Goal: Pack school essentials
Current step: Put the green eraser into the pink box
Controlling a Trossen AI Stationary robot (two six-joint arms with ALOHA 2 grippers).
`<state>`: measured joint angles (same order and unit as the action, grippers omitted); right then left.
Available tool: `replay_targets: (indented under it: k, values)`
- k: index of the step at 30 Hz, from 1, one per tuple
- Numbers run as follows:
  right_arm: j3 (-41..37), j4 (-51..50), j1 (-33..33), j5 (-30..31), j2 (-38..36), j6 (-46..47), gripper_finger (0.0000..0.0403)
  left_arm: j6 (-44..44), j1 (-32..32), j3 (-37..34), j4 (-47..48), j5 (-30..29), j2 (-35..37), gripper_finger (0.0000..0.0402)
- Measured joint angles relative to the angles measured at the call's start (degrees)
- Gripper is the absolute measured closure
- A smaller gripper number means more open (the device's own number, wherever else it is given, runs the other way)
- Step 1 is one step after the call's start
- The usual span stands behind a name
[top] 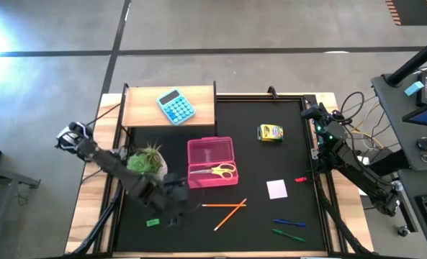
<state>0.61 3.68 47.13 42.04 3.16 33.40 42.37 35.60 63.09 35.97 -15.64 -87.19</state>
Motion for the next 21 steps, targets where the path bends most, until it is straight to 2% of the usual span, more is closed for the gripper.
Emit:
replay_targets:
  k: [10,16,21]
  values:
    - [0.02,0.00,0.00,0.00,0.00,-0.02,0.0184,22.60,11.76,-1.09,11.77,4.09,-5.19,0.0210]
    - [0.02,0.00,0.00,0.00,0.00,-0.02,0.0184,28.88,16.88,-4.04,12.56,6.98,-5.67,0.0210]
    - [0.02,0.00,0.00,0.00,0.00,-0.02,0.0184,29.41,20.12,-6.72,11.86,9.21,-5.69,0.0210]
